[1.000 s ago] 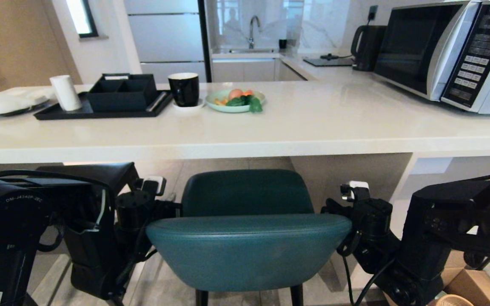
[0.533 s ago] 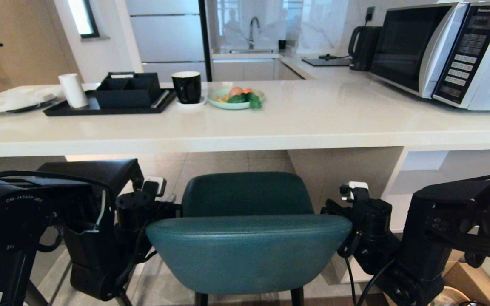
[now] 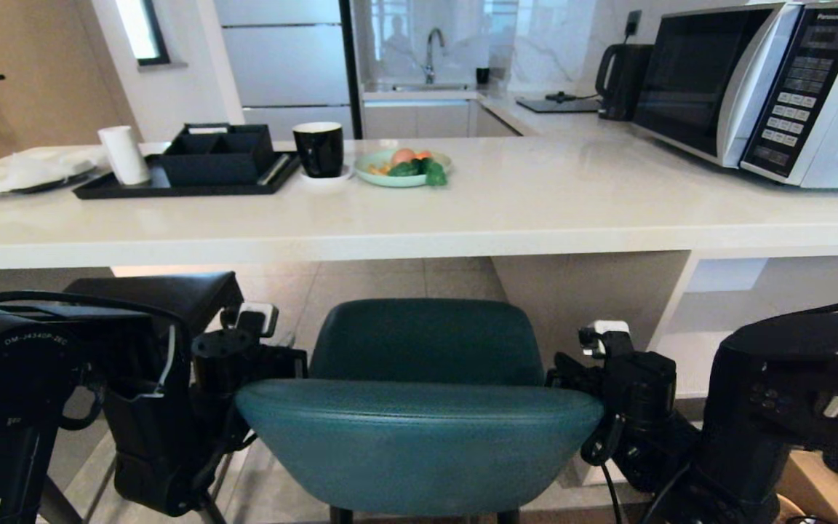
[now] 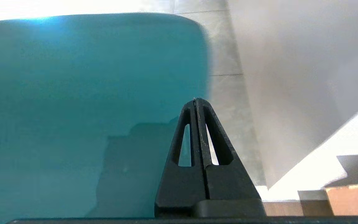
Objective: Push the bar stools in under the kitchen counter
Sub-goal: Pull the blue chair out from under the dining table
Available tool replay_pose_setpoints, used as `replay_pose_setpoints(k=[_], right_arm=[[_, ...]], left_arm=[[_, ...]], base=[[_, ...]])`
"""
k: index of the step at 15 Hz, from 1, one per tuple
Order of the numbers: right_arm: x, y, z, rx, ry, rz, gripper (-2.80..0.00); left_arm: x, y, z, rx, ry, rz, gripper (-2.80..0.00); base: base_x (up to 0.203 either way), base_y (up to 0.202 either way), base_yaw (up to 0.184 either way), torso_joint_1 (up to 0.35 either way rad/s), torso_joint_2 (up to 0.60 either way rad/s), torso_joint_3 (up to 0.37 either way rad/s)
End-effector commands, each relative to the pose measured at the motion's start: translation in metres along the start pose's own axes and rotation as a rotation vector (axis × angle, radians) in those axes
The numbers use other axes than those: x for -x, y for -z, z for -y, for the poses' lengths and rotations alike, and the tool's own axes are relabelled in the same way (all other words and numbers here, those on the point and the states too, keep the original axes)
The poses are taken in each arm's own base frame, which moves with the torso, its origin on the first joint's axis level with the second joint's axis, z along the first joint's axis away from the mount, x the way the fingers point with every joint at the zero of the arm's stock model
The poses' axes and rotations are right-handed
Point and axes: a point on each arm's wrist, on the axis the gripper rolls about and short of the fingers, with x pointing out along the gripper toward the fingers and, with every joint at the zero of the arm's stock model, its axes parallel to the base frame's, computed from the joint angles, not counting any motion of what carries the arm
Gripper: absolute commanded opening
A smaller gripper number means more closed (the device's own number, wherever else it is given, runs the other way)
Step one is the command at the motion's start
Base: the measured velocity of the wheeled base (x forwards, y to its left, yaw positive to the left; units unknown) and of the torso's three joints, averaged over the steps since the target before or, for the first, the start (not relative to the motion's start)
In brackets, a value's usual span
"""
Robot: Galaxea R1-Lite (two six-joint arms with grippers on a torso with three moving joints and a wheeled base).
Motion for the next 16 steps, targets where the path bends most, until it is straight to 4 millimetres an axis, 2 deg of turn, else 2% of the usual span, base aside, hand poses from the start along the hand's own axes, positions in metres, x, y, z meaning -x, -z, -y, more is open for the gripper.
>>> replay_pose_setpoints(k=[1,6,9,16], right_arm=[[0.006,-0.007,-0.005,-0.008,-0.022,0.025,-2.80],[-0.008,0.001,-0.001,-0.011,0.002,0.019,-2.80],[-0.012,0.003,-0.001,-0.011,0.003,0.019,-2.80],[-0.011,0.000,-0.001,-0.013,0.001,0.029,-2.80]], left_arm=[[0.003,0.001,0.003,-0.003,0.006,-0.005,-2.80],[0.031,-0.006,0.013,0.015,0.052,-0.028,-2.80],[0.032,-0.008,0.013,0.017,0.054,-0.020,-2.80],[0.026,-0.010,0.015,0.015,0.058,-0.001,-2.80]], base=[[0.000,0.000,0.000,0.000,0.00,0.000],[0.000,0.000,0.000,0.000,0.00,0.000],[-0.030,0.000,-0.001,0.004,0.00,0.001],[-0.190,0.000,-0.001,0.002,0.00,0.001]])
